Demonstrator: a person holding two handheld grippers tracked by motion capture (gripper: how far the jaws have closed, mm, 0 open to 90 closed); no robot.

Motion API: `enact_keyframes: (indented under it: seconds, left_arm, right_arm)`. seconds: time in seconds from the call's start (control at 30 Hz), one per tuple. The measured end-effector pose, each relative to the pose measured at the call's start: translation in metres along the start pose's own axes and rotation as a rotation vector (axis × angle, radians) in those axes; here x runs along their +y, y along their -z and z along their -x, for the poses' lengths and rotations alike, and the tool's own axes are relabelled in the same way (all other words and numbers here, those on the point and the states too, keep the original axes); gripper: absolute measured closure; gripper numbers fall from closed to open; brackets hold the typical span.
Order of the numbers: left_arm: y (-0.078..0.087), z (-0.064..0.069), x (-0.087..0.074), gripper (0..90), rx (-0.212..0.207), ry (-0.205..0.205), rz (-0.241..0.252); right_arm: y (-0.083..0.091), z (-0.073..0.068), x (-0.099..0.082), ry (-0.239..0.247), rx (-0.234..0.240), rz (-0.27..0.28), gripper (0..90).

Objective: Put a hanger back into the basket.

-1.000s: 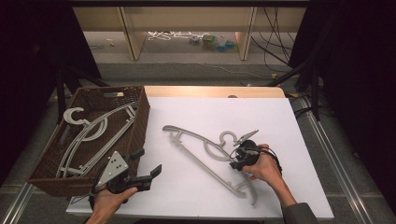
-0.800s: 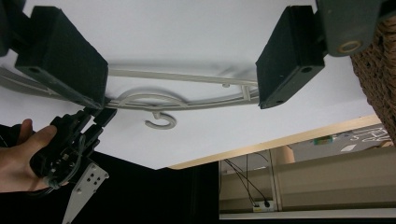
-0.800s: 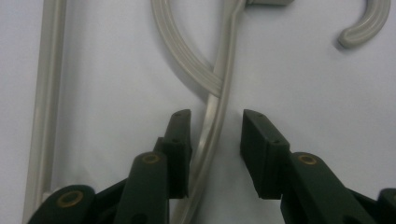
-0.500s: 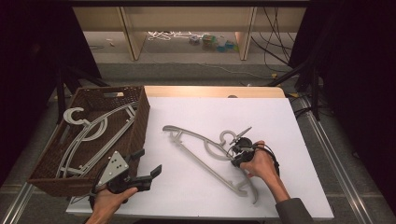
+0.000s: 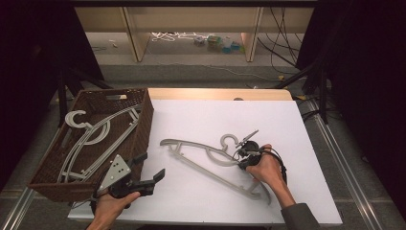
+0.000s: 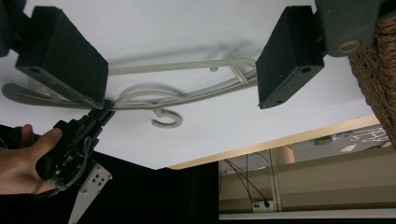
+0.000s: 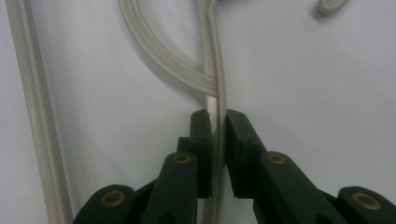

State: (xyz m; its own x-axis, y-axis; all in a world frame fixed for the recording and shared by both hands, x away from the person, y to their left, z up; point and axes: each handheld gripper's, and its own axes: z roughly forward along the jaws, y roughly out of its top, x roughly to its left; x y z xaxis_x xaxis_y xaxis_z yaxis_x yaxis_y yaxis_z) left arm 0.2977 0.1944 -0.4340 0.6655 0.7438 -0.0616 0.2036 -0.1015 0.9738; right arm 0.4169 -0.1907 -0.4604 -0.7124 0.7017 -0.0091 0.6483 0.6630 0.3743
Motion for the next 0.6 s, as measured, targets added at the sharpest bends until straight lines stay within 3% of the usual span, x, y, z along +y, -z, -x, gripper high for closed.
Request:
enact_keyframes:
  seconds: [0.13, 0.4, 0.6]
  left_arm:
    - [0.000, 0.000, 0.000, 16.7, -0.002, -0.005, -0.001]
    - [-0.003, 0.005, -0.001, 16.7, -0.009, -0.012, -0.021]
    - [-0.011, 0.011, 0.005, 17.0, 0.003, -0.027, -0.029]
  right_arm:
    - [0.001, 0.001, -0.001, 0.048, 0.005, 0.009, 82.5]
    - [0.017, -0.003, 0.000, 0.199, -0.049, 0.043, 82.5]
    - [0.032, -0.007, -0.004, 0.248, -0.052, 0.072, 82.4]
